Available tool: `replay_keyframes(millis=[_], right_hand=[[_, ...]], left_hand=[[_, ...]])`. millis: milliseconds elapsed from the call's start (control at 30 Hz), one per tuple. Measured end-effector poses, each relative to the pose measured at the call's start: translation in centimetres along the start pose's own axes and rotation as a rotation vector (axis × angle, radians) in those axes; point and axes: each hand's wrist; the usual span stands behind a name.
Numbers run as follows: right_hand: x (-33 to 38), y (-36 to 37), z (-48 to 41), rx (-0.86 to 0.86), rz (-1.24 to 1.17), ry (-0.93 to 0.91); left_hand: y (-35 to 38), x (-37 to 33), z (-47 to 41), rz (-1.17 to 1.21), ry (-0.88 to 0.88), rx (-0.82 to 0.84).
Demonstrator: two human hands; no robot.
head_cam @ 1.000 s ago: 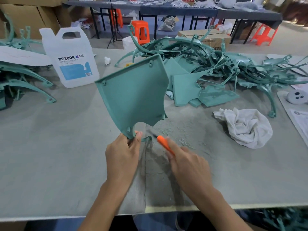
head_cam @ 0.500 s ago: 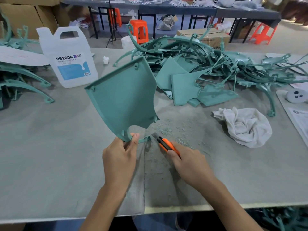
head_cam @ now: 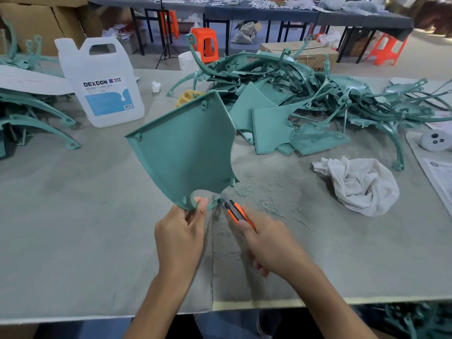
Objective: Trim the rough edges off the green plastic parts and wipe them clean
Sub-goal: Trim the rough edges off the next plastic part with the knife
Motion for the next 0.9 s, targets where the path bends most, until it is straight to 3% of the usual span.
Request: replay_keyframes(millis=[167,367,500,700,900], right_hand=[[-0.2,-0.1,0.5,0.019,0.170,0.009],[-1.3,-1.1,1.0,-0.056,0.017,-0.020],[-1.8,-3.3,0.8,-0.218,-0.165,0.007],[-0.1,-5.6,0.2,-0.284,-0.473,-0.141],[3.4,-6.2,-1.4,-0.261,-0.422,-0.392]], left_hand=[[0.1,-0.3,0.0,0.007,-0.009,0.014],[-1.1,-0.7,-1.0,0.402,-0.273,0.145],[-2.8,-2.0,-1.6,0.706,-0.474,0.369],[-4.4,-2.5,-1.1,0.836,-0.615,0.679],[-5.4,-2.9,-0.1,0.967,-0.624,0.996]])
Point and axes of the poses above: each hand's wrist, its own z-axis away from the middle knuckle, its own y-axis out of the palm, x = y × z, and after that the axes turned 7 degrees about -z, right-handed
